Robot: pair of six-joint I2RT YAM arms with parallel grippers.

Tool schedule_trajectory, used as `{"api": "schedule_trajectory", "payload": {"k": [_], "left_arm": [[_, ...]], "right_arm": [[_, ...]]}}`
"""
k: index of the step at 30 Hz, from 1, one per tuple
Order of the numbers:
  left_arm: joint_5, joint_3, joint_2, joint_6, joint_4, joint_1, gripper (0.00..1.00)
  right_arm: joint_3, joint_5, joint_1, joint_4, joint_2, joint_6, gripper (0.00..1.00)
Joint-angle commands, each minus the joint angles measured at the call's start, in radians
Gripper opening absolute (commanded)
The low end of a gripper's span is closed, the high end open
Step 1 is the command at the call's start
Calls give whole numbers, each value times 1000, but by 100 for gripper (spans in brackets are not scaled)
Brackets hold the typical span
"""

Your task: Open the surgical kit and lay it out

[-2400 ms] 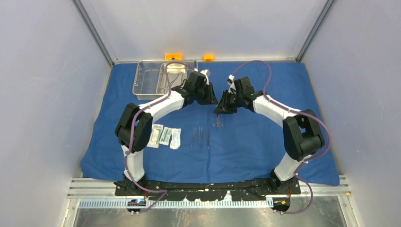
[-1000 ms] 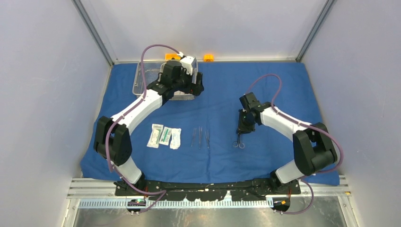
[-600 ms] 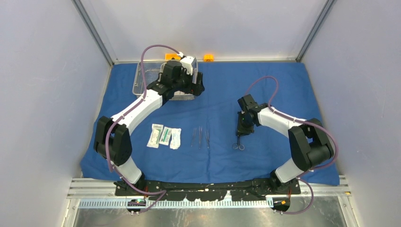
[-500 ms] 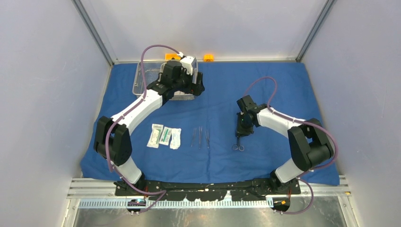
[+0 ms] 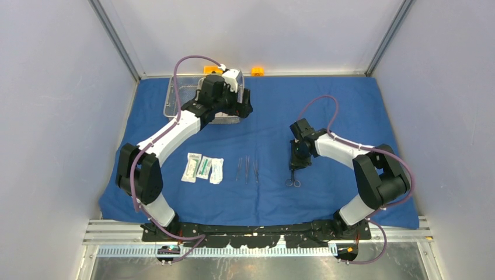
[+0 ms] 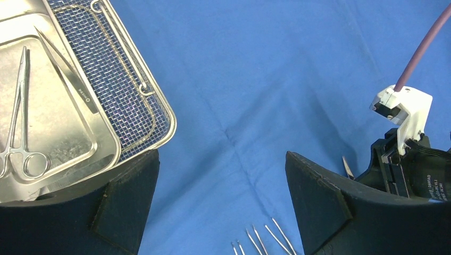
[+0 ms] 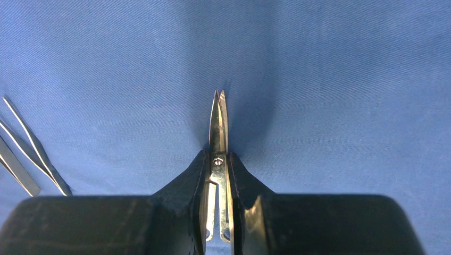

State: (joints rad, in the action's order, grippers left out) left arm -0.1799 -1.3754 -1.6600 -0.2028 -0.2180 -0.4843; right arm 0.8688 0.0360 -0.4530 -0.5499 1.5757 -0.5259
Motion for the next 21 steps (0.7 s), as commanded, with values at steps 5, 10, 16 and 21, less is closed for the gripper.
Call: {"api": "schedule_trajectory", "payload": {"k": [5,10,16,21], "left_arm": [[-10,-23,40,-9,28,3,90],[-10,-23,38,-9,23,3,90],[-9,-20,40,-9,22,3,90],[-9,-20,39,-10,21,3,90]], "right_arm": [[-7,-22,-14,27,28,3,0],[-4,-27,-21,15,29,9,5],[-1,-32,-22,9,24,10,16],[5,-33,-23,7,23,9,22]]}}
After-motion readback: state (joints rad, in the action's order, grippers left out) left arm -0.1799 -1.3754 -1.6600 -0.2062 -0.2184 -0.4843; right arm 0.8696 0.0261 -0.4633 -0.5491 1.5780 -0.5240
